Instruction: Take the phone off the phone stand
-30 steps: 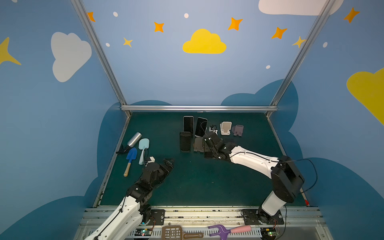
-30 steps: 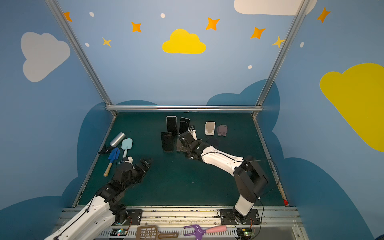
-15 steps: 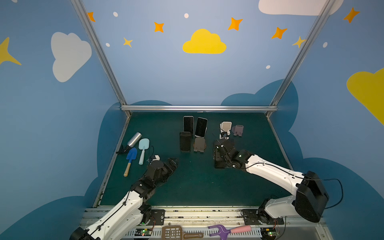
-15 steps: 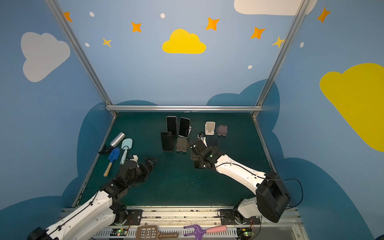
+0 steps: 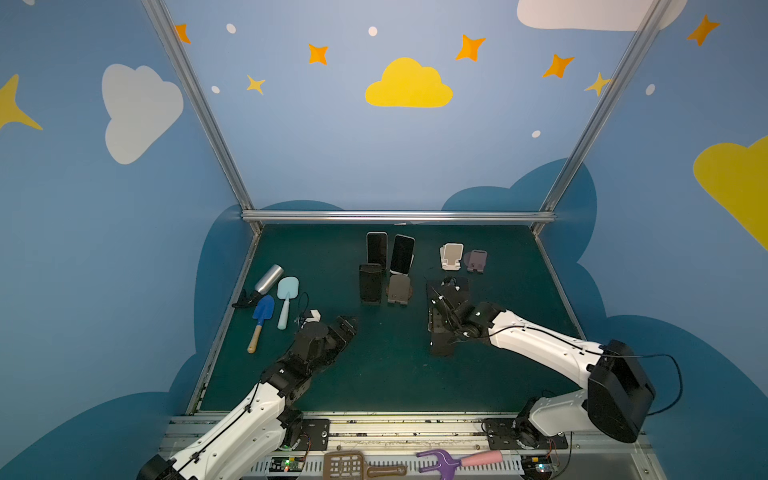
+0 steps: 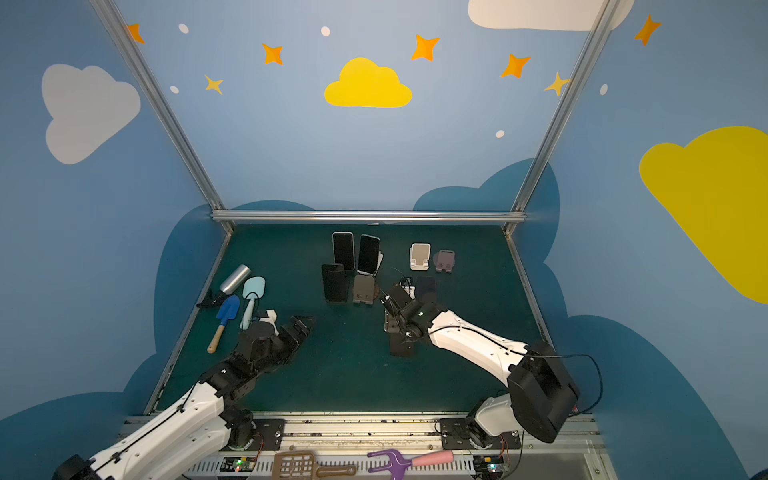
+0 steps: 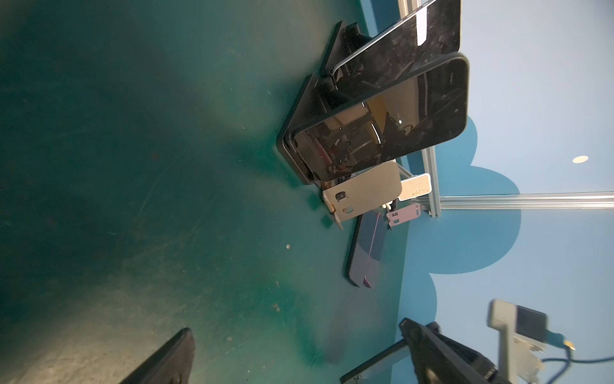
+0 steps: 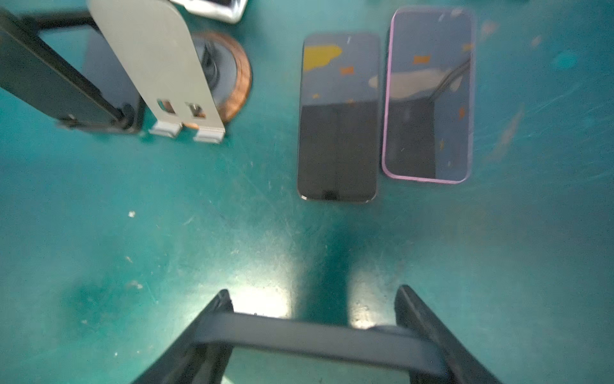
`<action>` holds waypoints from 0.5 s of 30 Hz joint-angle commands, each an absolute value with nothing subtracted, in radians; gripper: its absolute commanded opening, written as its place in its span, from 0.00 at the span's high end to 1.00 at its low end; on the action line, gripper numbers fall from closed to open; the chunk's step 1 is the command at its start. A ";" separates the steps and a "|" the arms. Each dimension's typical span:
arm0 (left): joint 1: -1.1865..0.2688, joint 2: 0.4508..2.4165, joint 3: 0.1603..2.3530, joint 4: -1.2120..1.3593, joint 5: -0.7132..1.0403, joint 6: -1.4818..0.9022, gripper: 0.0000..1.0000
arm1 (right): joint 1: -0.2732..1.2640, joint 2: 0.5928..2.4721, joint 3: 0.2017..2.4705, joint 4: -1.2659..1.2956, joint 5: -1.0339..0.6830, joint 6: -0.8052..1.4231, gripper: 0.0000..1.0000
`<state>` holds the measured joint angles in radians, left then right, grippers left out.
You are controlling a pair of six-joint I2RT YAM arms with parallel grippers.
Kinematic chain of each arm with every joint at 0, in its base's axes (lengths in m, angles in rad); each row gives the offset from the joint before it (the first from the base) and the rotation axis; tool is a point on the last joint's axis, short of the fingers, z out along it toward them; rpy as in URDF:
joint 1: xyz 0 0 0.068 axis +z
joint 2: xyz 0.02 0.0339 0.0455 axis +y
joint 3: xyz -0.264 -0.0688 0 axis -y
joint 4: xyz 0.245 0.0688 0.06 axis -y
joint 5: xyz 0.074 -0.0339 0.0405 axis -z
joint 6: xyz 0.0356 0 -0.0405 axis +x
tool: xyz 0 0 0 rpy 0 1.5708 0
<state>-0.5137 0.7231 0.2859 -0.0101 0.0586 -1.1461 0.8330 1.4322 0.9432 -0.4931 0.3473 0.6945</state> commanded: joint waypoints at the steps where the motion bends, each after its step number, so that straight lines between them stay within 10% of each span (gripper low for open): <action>1: -0.518 0.699 0.293 -0.026 0.039 -1.149 0.00 | 0.838 1.449 0.951 -0.495 0.300 0.742 0.45; 15: -0.522 0.632 0.287 -0.072 0.025 -1.151 0.00 | 0.855 1.696 1.129 -0.533 0.097 0.751 0.46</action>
<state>-0.5182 0.6456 0.2855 -0.0406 0.0395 -1.1561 0.8429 1.6718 1.0714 -0.5232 0.1612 0.7353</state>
